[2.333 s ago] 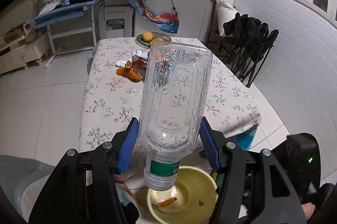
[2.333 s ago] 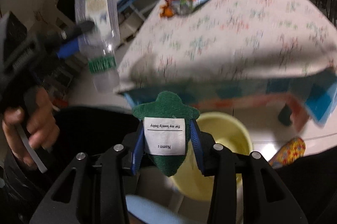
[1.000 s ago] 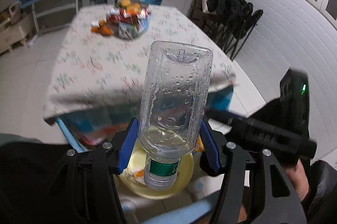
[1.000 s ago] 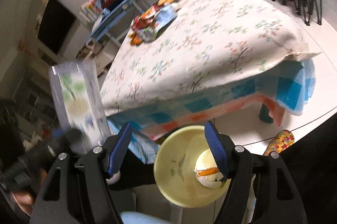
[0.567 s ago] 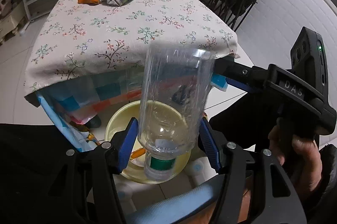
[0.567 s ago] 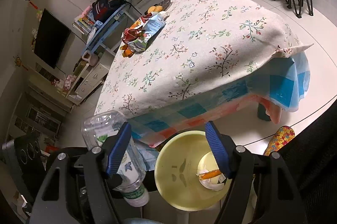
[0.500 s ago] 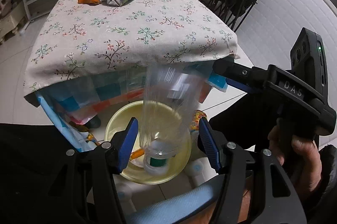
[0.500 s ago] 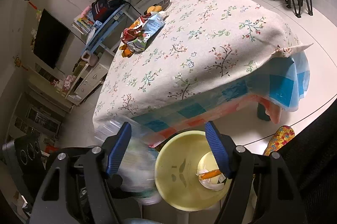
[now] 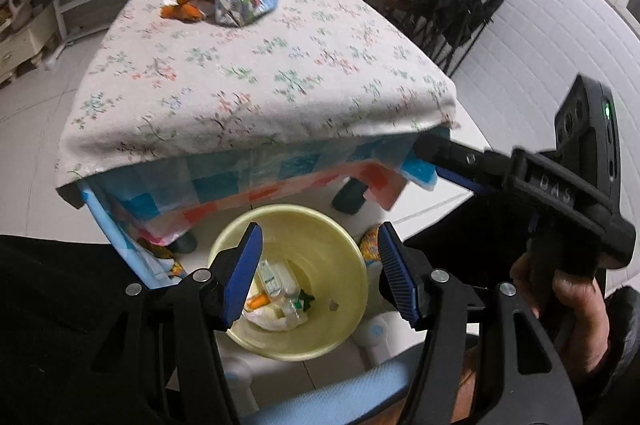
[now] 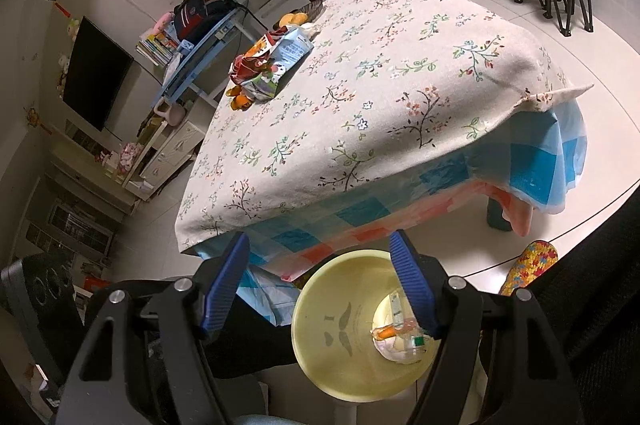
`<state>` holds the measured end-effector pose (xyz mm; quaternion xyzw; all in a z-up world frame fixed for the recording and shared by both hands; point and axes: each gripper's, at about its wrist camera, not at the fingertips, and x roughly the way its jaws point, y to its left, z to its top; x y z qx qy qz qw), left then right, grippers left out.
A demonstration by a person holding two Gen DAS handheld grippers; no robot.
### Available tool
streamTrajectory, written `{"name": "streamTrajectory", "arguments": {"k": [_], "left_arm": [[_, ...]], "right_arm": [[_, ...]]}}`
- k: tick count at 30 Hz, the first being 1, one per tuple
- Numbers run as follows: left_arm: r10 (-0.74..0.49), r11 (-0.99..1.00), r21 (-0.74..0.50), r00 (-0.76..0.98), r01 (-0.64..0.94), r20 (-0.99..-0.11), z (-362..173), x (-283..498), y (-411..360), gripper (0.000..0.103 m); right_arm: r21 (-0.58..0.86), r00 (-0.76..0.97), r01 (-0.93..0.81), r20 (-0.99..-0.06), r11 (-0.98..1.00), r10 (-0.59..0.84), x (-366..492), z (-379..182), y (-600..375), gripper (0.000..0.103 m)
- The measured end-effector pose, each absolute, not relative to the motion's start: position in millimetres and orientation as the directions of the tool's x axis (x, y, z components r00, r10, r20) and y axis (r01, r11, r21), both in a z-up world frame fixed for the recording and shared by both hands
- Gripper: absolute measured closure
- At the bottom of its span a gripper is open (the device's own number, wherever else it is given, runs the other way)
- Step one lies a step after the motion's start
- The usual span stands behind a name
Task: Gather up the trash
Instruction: 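Move both tools back to the table toward the wrapper pile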
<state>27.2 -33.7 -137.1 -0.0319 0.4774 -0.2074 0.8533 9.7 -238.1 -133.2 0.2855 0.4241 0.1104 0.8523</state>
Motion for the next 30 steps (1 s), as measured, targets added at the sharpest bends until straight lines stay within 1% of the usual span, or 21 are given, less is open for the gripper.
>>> {"name": "streamTrajectory", "arguments": {"k": [4,11,15,23,30], "left_arm": [[-0.355,0.931,-0.238,0.532,0.278,-0.769,-126,32,-21,0.035],[-0.279,0.960,-0.208,0.660,0.186,-0.697,-101,57,7,0.026],[-0.237,0.969,-0.212,0.692,0.124,-0.682,-95,82,25,0.025],[-0.175,0.982,-0.177,0.707,0.071,-0.685,-93,130,39,0.025],[-0.170,0.979,-0.199,0.694,0.040,-0.699,-97,176,45,0.025]], "right_arm": [[0.557,0.623,0.033,-0.661,0.830,0.419,9,-128,-235,0.033],[0.468,0.644,-0.055,-0.658,0.882,0.389,17,-111,-216,0.033],[0.441,0.647,-0.088,-0.656,0.893,0.388,28,-106,-206,0.033],[0.414,0.643,-0.125,-0.658,0.902,0.391,61,-101,-198,0.033],[0.383,0.631,-0.161,-0.668,0.909,0.393,100,-94,-193,0.033]]}}
